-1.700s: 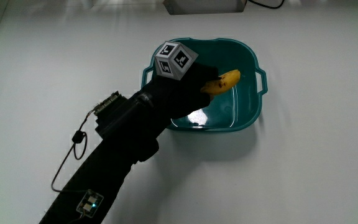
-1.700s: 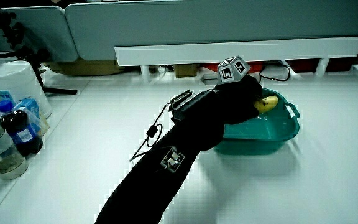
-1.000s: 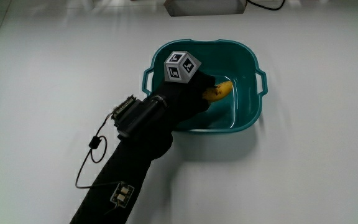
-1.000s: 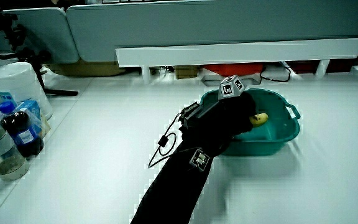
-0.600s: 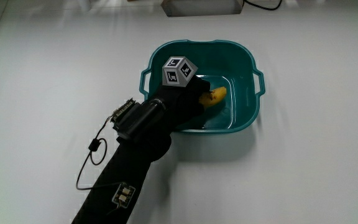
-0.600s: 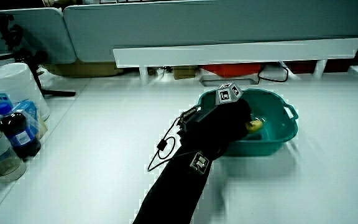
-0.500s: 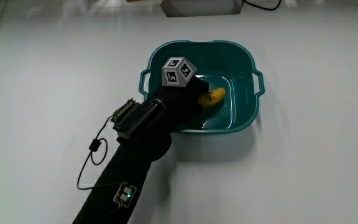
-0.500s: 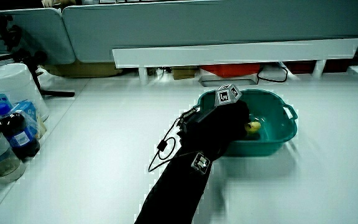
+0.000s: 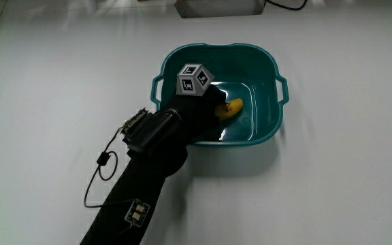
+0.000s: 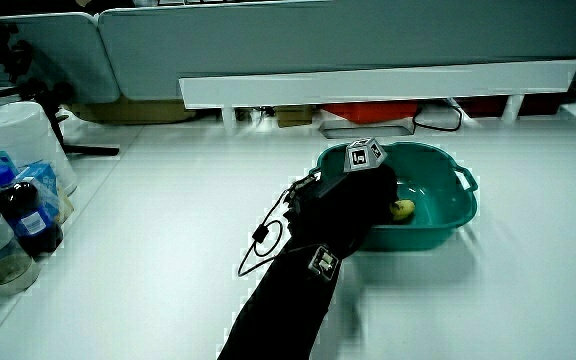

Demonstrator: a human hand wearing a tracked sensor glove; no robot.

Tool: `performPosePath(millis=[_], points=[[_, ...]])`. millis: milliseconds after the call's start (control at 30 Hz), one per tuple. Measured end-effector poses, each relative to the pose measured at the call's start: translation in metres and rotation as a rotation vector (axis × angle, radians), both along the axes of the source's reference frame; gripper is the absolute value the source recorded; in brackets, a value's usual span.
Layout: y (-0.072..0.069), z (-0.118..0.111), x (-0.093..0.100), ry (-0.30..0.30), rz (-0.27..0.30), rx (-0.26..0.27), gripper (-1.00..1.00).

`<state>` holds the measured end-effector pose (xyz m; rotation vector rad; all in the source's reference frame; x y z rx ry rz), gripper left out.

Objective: Place banana into plate

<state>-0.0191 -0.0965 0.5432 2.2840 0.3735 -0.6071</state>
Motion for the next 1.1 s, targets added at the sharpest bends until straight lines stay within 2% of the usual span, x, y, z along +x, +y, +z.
performPosePath(millis=[100, 133, 333, 467, 733, 800, 933, 1000, 1100], points=[[0.000, 0.003, -0.002, 0.006, -0.004, 0.010, 0.00], [0.001, 0.000, -0.003, 0.003, -0.007, -0.004, 0.00], [0.001, 0.003, -0.005, -0.013, -0.007, -0.013, -0.15], [0.000, 0.007, -0.008, -0.026, -0.012, -0.038, -0.24], [0.000, 0.008, -0.009, -0.039, -0.010, -0.042, -0.44], [0.000, 0.010, -0.010, -0.050, -0.007, -0.080, -0.49], [0.001, 0.012, -0.013, -0.057, -0.030, -0.112, -0.59], [0.001, 0.011, -0.013, -0.070, -0.015, -0.109, -0.63], [0.003, 0.013, -0.013, -0.060, -0.034, -0.107, -0.71]])
